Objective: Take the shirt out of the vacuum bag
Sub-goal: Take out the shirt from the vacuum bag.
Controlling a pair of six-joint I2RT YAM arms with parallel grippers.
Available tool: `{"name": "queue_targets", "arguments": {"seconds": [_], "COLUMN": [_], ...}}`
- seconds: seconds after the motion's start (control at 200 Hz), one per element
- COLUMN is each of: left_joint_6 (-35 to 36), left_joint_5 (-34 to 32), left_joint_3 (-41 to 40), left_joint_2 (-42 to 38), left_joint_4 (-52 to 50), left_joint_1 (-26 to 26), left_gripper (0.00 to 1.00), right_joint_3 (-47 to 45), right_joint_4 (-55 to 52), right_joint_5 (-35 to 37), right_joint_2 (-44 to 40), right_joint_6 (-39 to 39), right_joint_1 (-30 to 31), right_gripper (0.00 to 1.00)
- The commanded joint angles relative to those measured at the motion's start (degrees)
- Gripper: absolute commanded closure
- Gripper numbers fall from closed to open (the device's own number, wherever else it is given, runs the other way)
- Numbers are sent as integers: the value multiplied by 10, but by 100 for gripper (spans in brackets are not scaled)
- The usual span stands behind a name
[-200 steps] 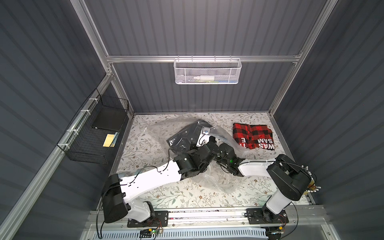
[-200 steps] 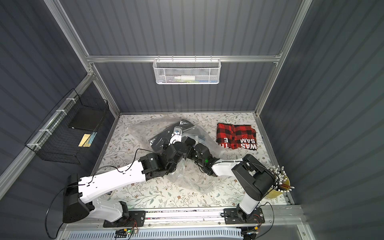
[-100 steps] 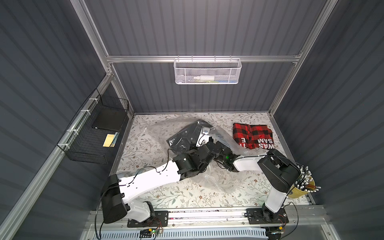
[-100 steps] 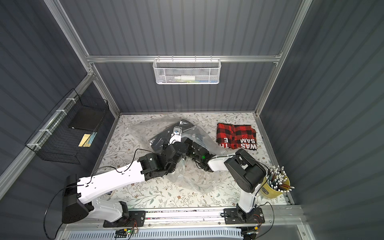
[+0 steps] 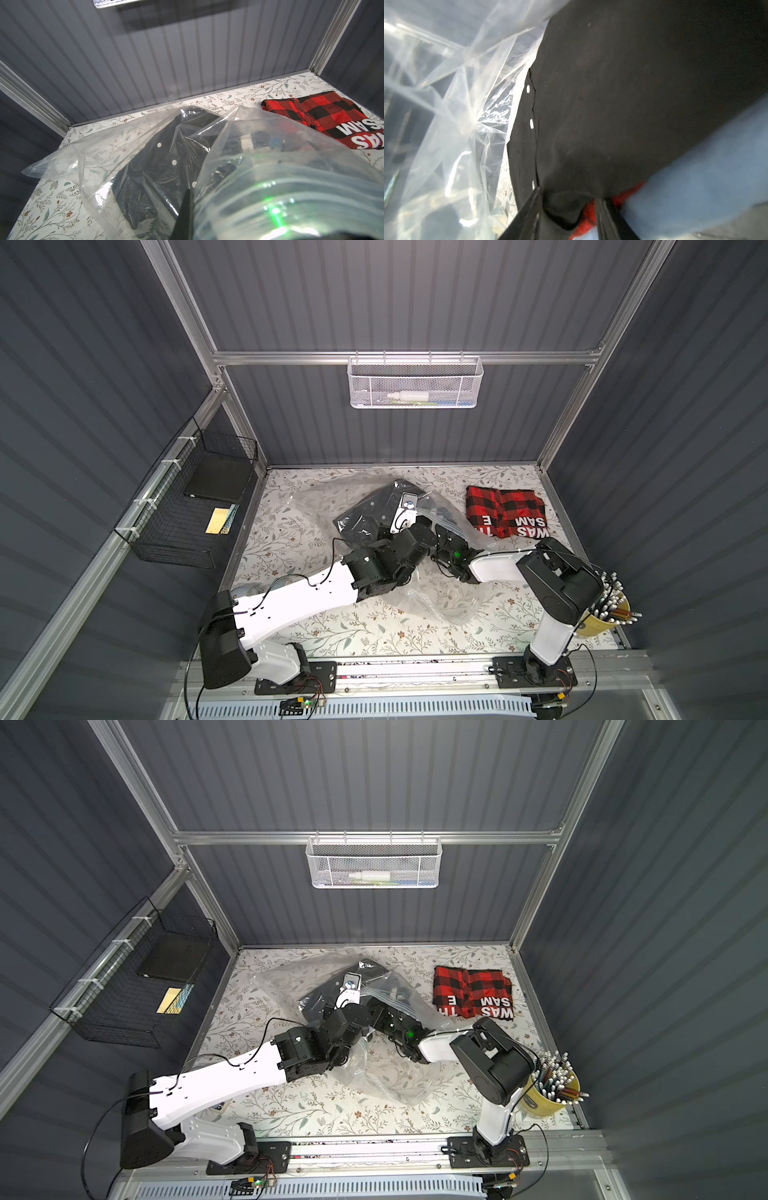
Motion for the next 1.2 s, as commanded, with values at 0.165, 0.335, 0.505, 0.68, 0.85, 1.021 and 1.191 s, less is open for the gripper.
{"name": "queue_targets", "arguments": {"seconds": [0.165,0.335,0.505,0.68,0.85,1.021,1.191], "left_joint_6": [2,-1,-5,-12,-19,-23,-26], "left_joint_5": [-15,-15,-15,-14,-14,-14,-15], "left_joint_3": [-10,-12,-14,-19,-25,-27,-32], "left_joint_2": [-24,-25,-24,-23,-23,-23,-25], "left_joint_4": [-7,-7,-9,-12,-15,-21,-23], "left_joint_1": [-2,-1,-2,-2,-2,-2,-2], "left_gripper": [100,100,100,100,100,100,100], "right_joint_3": [49,68,85,106,112,99,69], "right_joint_4": [-5,-8,-1,-10,-16,-22,-20], "right_joint_5": [7,8,3,-4,-13,-5,-2], "right_joint_2": [45,65,70,59,37,9,-38], "right_joint_6": [13,16,19,12,11,7,8], "right_joint_1": [-12,-16,-19,-20,-20,-20,-14], "right_gripper": [55,60,74,96,100,100,100]}}
